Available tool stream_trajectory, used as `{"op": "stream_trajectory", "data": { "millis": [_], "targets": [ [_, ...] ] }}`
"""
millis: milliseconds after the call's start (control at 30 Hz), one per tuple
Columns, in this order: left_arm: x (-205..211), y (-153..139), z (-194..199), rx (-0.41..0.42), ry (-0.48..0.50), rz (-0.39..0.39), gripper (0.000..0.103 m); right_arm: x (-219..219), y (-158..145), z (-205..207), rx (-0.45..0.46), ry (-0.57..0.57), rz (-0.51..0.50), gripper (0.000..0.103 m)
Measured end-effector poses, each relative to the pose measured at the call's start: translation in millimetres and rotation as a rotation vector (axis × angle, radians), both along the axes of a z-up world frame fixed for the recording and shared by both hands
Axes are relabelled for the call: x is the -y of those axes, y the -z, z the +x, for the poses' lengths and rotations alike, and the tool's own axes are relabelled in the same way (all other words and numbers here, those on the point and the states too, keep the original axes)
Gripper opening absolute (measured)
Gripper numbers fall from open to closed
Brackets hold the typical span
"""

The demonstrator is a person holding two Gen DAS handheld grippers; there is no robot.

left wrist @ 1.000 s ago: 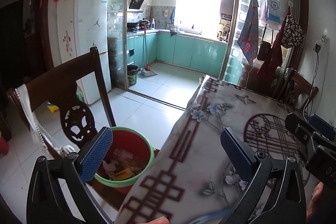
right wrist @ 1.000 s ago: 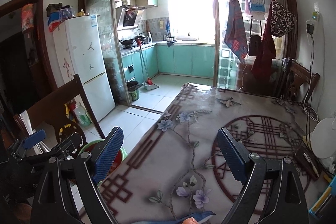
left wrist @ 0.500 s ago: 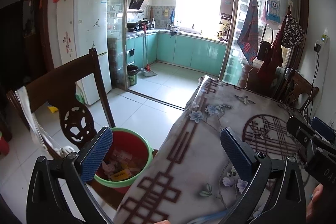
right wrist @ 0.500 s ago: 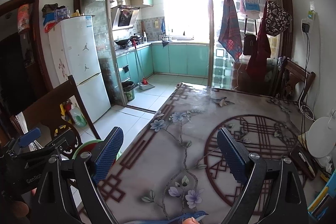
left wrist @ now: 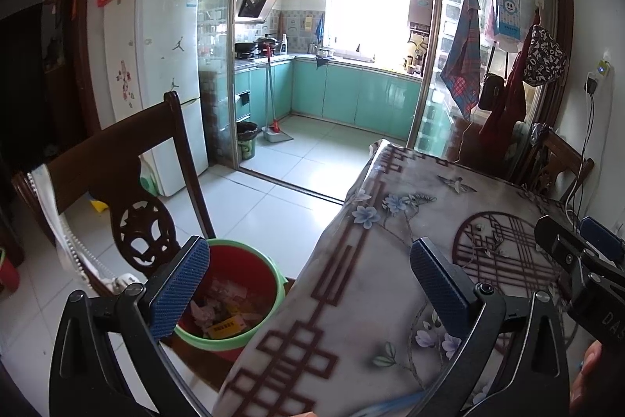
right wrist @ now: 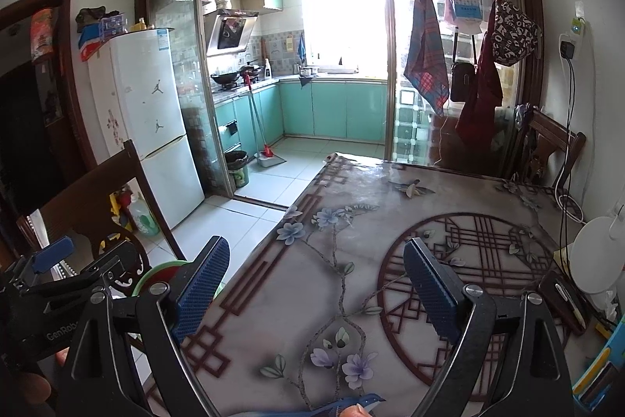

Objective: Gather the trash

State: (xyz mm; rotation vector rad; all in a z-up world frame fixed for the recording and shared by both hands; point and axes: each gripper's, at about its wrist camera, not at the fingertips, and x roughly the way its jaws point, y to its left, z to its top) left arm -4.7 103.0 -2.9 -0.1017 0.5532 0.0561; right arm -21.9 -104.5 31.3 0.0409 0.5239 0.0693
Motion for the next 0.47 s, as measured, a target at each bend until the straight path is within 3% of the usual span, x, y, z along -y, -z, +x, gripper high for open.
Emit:
{"op": "stream_trajectory", "data": {
  "millis": [467],
  "targets": [
    [1.4,4.1,4.2,-0.009,0.026,0.005,0.103,0.0,-0.1,1.4,-0.003,0.002,0.002,0.091]
  ]
}}
